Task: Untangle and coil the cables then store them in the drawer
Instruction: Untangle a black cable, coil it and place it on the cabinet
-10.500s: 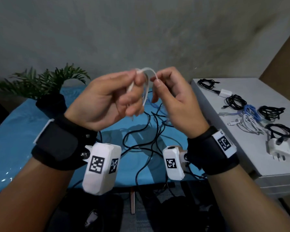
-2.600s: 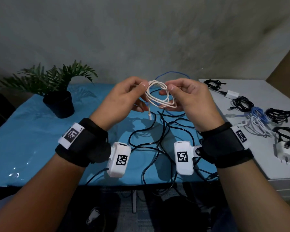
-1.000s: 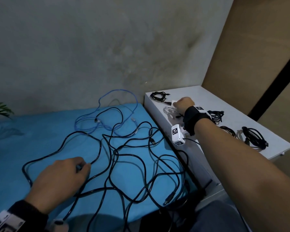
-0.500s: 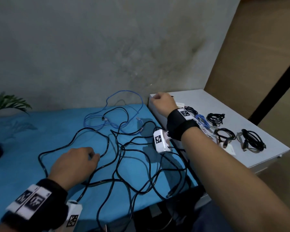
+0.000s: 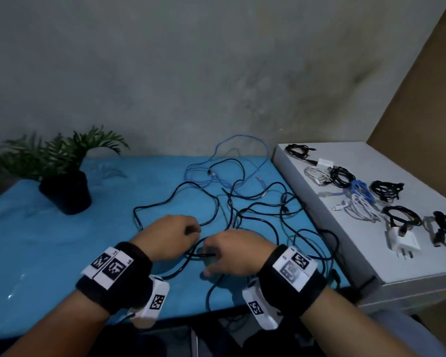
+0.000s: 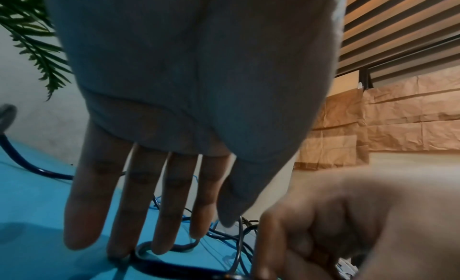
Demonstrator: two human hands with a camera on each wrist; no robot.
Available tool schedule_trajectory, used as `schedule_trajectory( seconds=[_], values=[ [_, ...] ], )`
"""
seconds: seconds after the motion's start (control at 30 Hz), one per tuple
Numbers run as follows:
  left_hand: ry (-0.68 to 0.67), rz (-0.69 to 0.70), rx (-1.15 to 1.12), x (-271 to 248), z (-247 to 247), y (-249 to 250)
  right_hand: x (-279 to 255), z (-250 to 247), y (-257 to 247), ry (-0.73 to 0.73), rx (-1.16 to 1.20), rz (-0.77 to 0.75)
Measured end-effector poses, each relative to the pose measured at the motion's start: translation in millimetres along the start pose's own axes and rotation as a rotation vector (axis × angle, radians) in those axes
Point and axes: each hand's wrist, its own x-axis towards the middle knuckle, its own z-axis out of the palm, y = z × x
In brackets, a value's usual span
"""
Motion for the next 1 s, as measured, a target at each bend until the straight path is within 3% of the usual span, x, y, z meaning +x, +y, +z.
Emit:
schedule_trajectory(
  seconds=[0.17,0.4,0.53,0.63,0.7,0.8,0.87,1.0],
  values=[
    [0.027,0.052,0.015,-9.9,-2.1,-1.4,8.7,7.7,10.1,0.167,0.120,0.010],
    [0.291,0.121,-0.194,-10.4,-27.3,15.9,9.5,-11.2,25.0,0.607,0.514,-0.009],
    [0.431,0.094,-0.196,-5.0,-35.7,16.8,6.5,-19.5,19.5,0.487,0.735,-0.087],
    [0.466,-0.022,-0.151,1.3,-37.7,3.4,0.8,-24.5,18.9,0.401,0.693,-0.105],
    [0.481,-0.102,-0.179,2.0,-39.1,-5.7,-4.9,-34.6,27.1,0.430,0.640,-0.085],
    [0.519,-0.190,-0.203,3.3,-40.8,-18.0,-10.4,-53.4,59.5,0.544,0.592,0.017],
    [0.564,-0.227,-0.188,5.8,-42.8,-25.1,-13.7,-62.2,92.5,0.618,0.487,0.165],
    [0.623,-0.302,-0.201,10.0,-45.8,-36.3,-19.9,-54.3,161.1,0.573,0.323,0.497]
  ],
)
